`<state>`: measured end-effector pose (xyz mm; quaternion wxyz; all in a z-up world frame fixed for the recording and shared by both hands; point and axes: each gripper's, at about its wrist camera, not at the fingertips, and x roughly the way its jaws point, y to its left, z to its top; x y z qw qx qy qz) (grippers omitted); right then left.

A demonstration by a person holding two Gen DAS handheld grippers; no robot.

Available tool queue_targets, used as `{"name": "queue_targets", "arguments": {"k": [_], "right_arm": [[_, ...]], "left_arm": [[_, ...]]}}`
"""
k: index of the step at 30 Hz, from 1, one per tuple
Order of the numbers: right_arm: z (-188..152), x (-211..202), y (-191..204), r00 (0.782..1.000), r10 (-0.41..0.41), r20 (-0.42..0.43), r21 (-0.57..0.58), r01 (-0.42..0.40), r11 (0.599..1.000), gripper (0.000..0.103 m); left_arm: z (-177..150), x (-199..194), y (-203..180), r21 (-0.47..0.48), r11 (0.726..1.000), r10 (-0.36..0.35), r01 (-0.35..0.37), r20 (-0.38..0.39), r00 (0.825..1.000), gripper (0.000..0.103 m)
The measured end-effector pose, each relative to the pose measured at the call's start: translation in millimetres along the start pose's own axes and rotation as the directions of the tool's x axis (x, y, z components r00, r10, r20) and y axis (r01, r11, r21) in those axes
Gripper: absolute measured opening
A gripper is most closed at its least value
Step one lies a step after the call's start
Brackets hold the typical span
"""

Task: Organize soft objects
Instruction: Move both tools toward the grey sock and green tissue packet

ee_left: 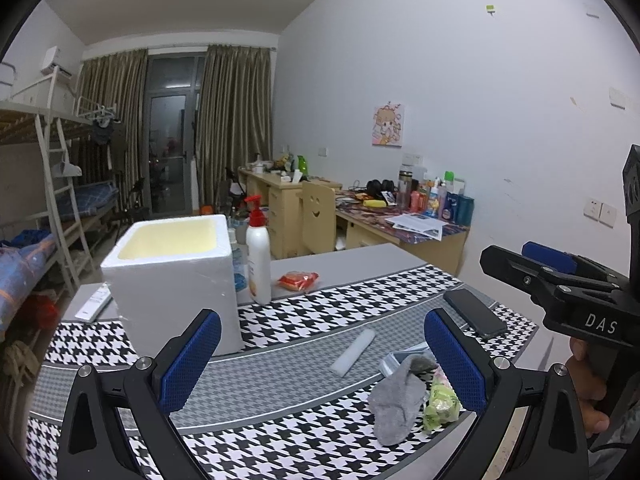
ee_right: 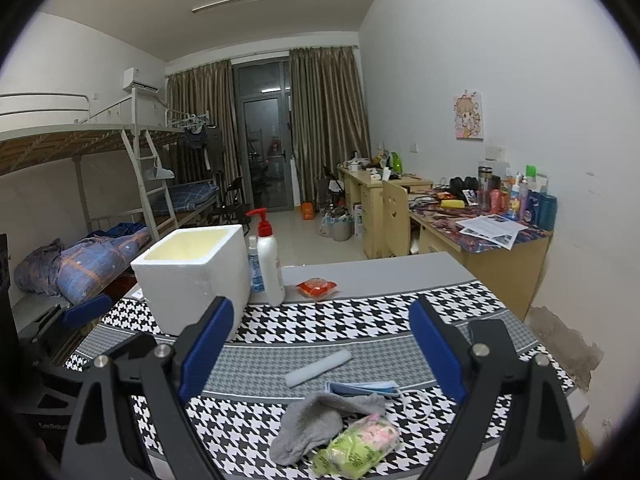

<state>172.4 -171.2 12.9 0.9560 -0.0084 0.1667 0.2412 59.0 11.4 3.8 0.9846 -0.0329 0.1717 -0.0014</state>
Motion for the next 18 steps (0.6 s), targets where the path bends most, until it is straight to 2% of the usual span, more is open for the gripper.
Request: {"name": "queue_targets", "arguments": {"k": [11,18], "right_arm": [[-12.3,-2.8,-10.9,0.999,-0.034,-0.016,0.020,0.034,0.999,0.092],[-18.2,1.1,-23.5,0.998,-0.042,-0.053,0.076,0.046,0.996,0.092]], "left_arm": [[-12.6,13.1,-10.9,0.011,0.999,-0.041,0.042,-0.024,0.999,0.102],[-14.5,16.5,-14.1,0.013,0.999,-0.053,0.053,-0.035,0.998,0.102]]}}
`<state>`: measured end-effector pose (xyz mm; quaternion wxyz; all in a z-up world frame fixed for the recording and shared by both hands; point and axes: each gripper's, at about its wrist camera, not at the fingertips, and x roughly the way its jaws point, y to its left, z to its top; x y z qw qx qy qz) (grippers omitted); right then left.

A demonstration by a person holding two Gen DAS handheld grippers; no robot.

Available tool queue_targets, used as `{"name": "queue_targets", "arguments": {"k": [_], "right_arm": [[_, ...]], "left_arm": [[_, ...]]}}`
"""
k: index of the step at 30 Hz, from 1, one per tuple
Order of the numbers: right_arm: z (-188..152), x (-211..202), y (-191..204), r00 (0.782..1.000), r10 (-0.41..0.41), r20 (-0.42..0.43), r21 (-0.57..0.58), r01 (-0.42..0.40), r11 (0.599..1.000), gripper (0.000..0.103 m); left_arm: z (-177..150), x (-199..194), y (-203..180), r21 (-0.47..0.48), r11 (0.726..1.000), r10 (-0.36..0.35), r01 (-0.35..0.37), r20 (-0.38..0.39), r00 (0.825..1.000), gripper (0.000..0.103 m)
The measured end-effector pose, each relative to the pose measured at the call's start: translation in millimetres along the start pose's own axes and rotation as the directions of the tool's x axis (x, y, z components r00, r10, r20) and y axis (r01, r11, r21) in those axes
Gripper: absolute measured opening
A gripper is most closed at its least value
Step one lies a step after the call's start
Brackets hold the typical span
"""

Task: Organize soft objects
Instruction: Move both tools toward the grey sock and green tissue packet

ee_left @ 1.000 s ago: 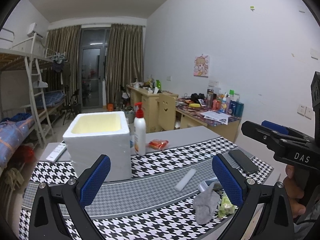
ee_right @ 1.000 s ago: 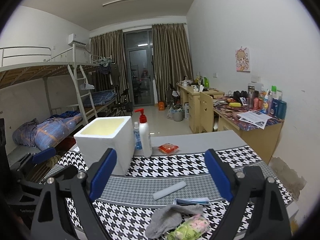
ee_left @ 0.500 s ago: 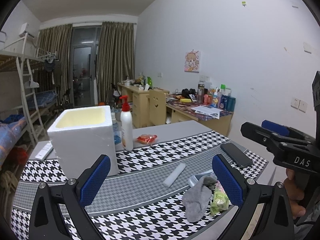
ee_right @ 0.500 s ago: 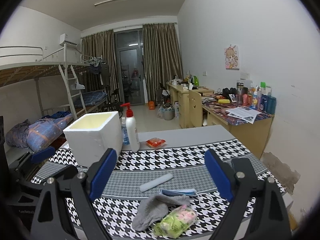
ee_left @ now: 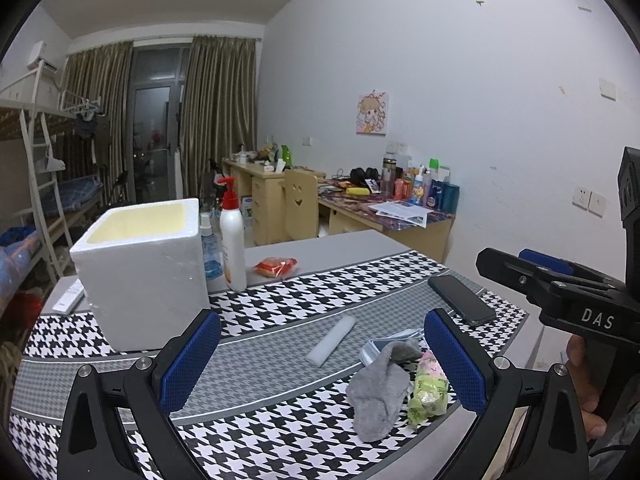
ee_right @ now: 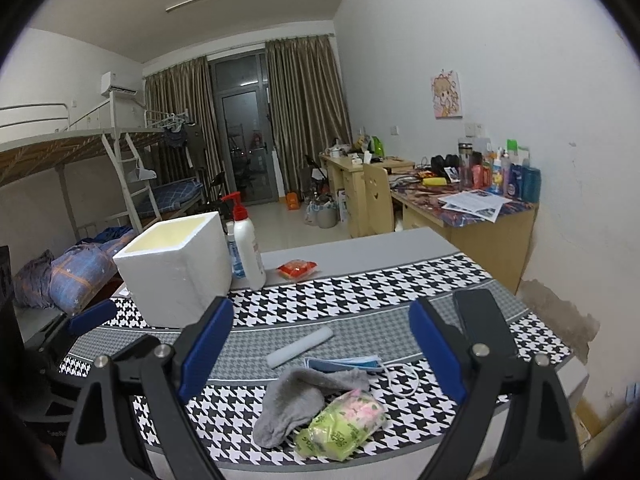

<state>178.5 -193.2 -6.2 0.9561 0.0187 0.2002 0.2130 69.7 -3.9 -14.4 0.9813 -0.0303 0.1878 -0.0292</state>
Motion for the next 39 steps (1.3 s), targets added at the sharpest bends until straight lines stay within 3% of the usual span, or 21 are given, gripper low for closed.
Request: {"name": "queue_targets", "arguments": {"k": [12,15,20,39], "right_arm": [[-11.2,-3.3,-12.3,0.998,-0.046,0.037,0.015,0.045,0.999,0.092],[-12.3,-1.3,-17.4,0.998,-0.052,0.022,0.038,0.051,0.998,0.092],[-16.1,-0.8,-21.0,0.999,-0.027,0.020,0.033,0.026,0.999,0.101],[-35.3,11.1,-32.4,0.998,-0.054,-0.040,0.016,0.054,0.998,0.101]], "left_arm": [[-3.3,12.9,-3.3,0.000,1.000,-0.010,0.010,-0.028,1.000,0.102],[-3.7,15.4,-4.1,-0.001,1.000,-0.011,0.011,-0.033,0.999,0.102],[-5.1,22.1,-7.1,0.004,1.000,-0.011,0.012,-0.048,0.999,0.102],[-17.4,53.2,-12.9,0.011,1.000,-0.023,0.025,-0.121,0.992,0.102]]}}
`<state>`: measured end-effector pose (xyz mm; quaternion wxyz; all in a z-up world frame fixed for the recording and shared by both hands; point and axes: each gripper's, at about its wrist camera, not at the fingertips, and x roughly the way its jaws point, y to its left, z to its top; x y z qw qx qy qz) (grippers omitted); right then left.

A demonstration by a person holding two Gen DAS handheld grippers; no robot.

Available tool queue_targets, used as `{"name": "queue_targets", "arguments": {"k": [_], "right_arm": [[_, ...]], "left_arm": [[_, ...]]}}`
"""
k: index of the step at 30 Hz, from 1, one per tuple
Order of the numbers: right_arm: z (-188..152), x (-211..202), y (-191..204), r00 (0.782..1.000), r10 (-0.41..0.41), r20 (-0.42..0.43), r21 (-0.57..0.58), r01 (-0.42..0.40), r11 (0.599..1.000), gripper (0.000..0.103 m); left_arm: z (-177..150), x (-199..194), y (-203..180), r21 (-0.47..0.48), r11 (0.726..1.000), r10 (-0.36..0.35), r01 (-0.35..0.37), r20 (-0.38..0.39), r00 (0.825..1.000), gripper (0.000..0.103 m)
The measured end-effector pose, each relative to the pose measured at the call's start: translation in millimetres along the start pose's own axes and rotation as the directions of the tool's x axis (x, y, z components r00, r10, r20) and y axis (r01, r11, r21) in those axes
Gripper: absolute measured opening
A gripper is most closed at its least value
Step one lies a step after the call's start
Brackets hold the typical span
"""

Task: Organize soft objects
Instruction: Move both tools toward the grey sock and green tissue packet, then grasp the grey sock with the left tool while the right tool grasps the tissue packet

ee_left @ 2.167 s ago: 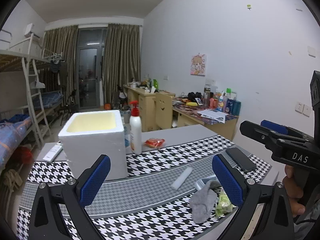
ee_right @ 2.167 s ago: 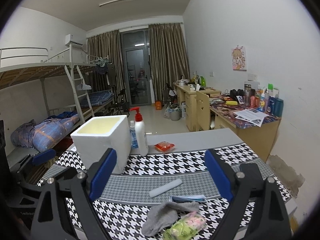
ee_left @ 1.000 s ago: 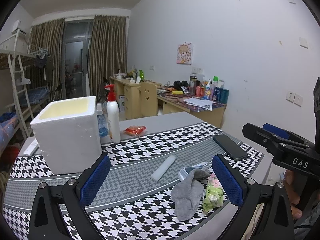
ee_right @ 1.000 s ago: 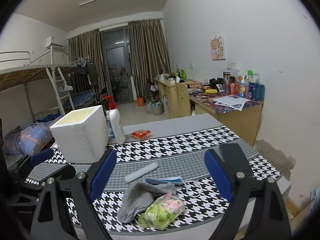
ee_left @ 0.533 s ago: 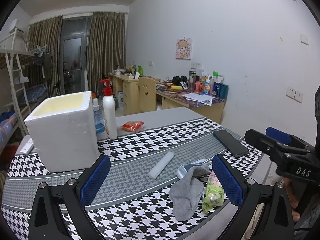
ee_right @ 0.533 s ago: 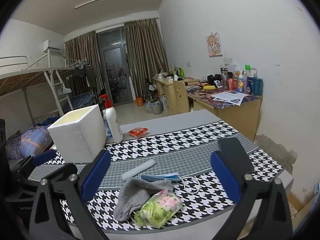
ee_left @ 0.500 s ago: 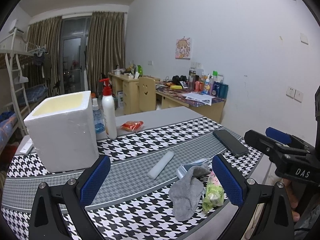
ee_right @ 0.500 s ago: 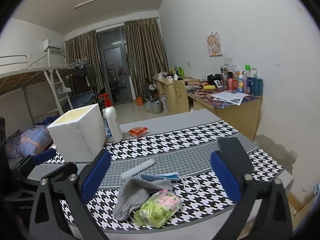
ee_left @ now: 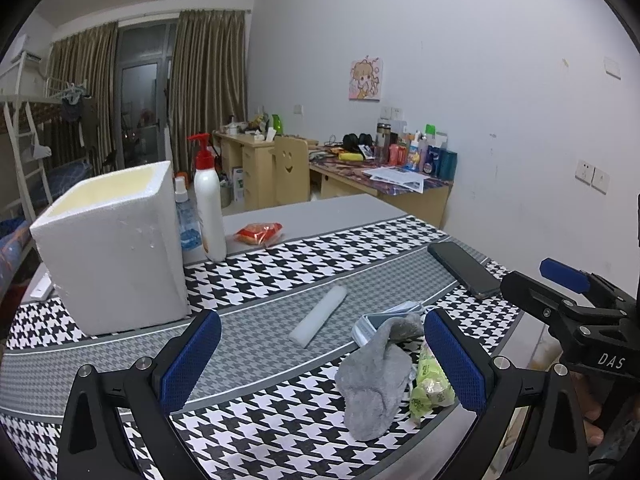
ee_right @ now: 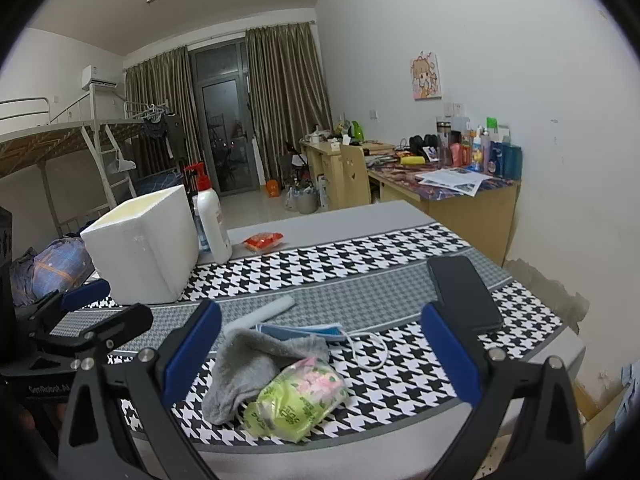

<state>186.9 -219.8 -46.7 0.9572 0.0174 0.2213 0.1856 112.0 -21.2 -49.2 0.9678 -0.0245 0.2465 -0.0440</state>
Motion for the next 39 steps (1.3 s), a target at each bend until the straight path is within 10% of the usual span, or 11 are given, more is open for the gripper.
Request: {"name": "queue_targets", "arguments": {"k": [39], "right_arm": [[-32.3,26.1,-22.4,0.993,-0.008,-0.119,-0.001,0.008,1.000,0.101]], "left_arm": [[-20.2,55.8,-22.6,0.045,0.996,-0.067,0.075,-0.161,0.985,0.098]]}}
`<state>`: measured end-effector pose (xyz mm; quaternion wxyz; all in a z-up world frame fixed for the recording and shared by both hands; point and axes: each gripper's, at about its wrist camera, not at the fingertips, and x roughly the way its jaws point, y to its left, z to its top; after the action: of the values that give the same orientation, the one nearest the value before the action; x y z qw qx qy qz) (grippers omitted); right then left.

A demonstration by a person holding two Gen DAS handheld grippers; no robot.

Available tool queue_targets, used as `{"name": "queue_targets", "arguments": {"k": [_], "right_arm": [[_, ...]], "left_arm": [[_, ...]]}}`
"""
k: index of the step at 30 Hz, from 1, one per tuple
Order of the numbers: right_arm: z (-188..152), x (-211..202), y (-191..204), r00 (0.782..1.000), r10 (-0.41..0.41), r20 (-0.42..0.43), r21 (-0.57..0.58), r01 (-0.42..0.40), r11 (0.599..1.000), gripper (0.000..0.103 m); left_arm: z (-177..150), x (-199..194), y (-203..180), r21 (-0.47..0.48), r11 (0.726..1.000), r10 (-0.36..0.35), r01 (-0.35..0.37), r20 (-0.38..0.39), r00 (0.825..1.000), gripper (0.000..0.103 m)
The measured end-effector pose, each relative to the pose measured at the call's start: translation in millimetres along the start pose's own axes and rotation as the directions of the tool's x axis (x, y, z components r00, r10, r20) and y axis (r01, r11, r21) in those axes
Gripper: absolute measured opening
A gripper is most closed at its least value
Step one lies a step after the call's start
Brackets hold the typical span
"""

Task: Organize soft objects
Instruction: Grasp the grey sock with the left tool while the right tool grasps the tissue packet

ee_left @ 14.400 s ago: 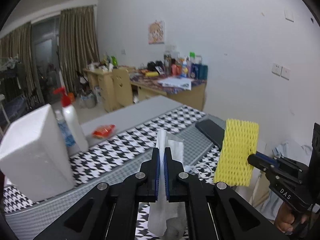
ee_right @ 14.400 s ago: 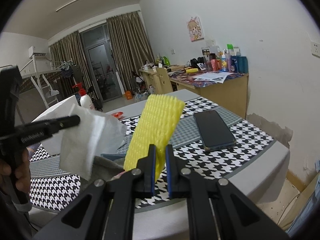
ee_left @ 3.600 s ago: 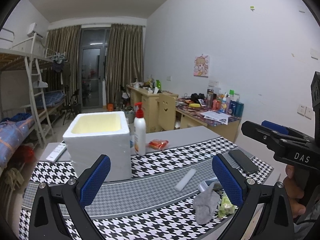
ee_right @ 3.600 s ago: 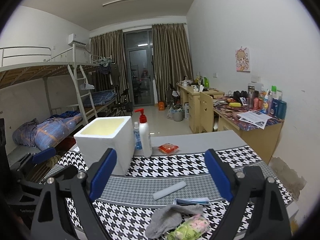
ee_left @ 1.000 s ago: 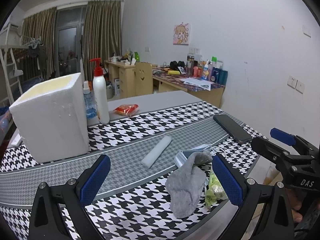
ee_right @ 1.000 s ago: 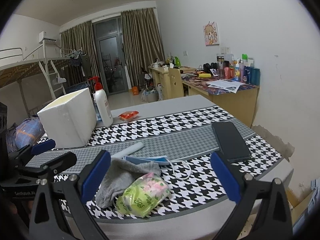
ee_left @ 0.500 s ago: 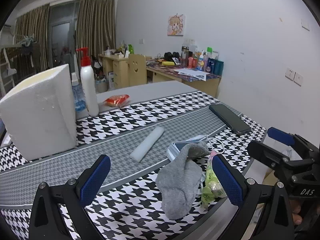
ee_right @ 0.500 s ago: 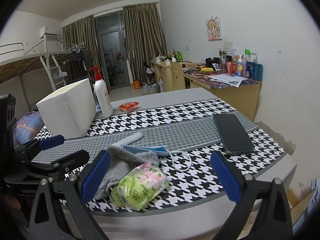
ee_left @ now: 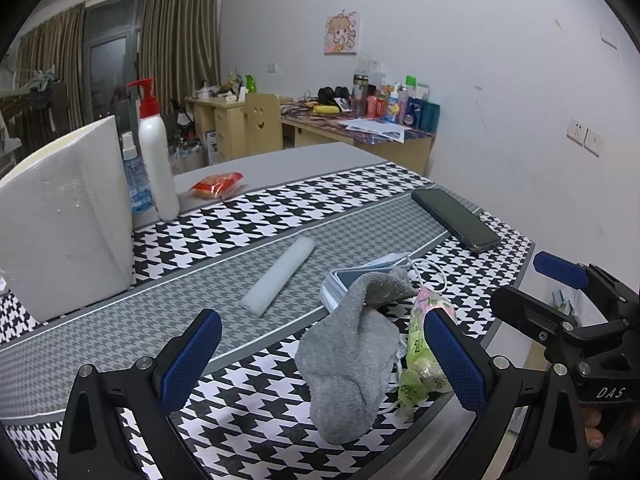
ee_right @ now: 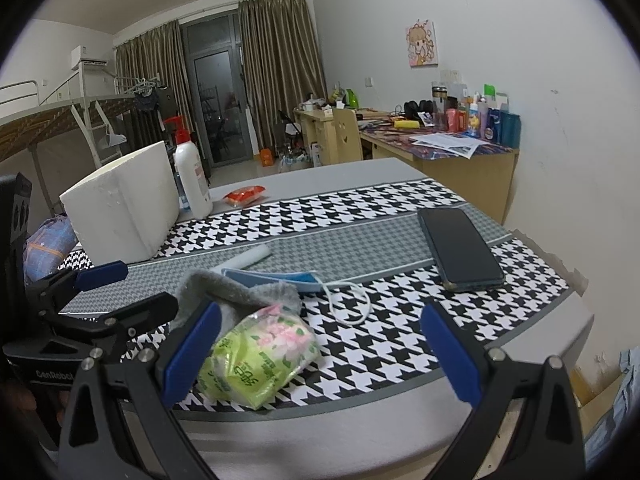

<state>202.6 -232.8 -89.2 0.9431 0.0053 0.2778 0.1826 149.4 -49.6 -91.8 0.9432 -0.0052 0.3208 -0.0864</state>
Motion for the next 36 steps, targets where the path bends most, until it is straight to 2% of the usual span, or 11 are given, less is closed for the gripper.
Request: {"name": "queue_targets", "arguments": {"k": [8,12,15,17,19,22,26,36], "right_arm": [[-4.4,8.2,3.9,1.000,-0.004,-0.029,-0.018,0.004,1.000,0.101],[-8.3,11.9,4.9,0.999,-0.001,-0.042,-0.024,0.000,1.000,0.101],[-10.5,15.2,4.5,0.998,0.013,-0.057,-0.016,-0.014,1.000,0.101],[-11.3,16.7,5.3,0.998,0.013,-0.062,-0.018,-0.014,1.000,0.101],[-13.2,18.6,7.3,0.997,0.014,-0.072,-0.021,-0.015,1.000,0.101],[-14.9,20.8,9.7,0.996,0.016,-0.083,-0.026,-0.018,0.999,0.101],[-16.6,23.7,11.0,0.995,0.017,-0.095,-0.030,-0.020,0.999,0.101],[-16.4,33.2,26.8,0.991,0.034,-0.126,-0.055,-0.041,0.998,0.101]], "left_arm": [[-2.6,16.0,0.6,0.002,1.000,-0.018,0.018,-0.051,0.999,0.079],[-3.6,23.6,-0.2,0.002,0.999,-0.033,0.033,-0.076,0.997,0.063],[-4.3,29.5,-2.4,0.006,0.999,-0.044,0.045,-0.093,0.995,0.060],[-4.8,32.0,-3.7,0.012,0.999,-0.046,0.047,-0.099,0.994,0.053],[-5.2,35.4,-3.6,0.009,0.999,-0.046,0.048,-0.109,0.993,0.032],[-7.6,39.2,-2.5,0.000,0.998,-0.062,0.062,-0.121,0.991,0.013],[-8.9,37.1,-3.8,0.003,0.997,-0.075,0.076,-0.116,0.990,0.008],[-8.1,23.9,4.7,-0.028,0.996,-0.086,0.085,-0.078,0.993,0.007]]}}
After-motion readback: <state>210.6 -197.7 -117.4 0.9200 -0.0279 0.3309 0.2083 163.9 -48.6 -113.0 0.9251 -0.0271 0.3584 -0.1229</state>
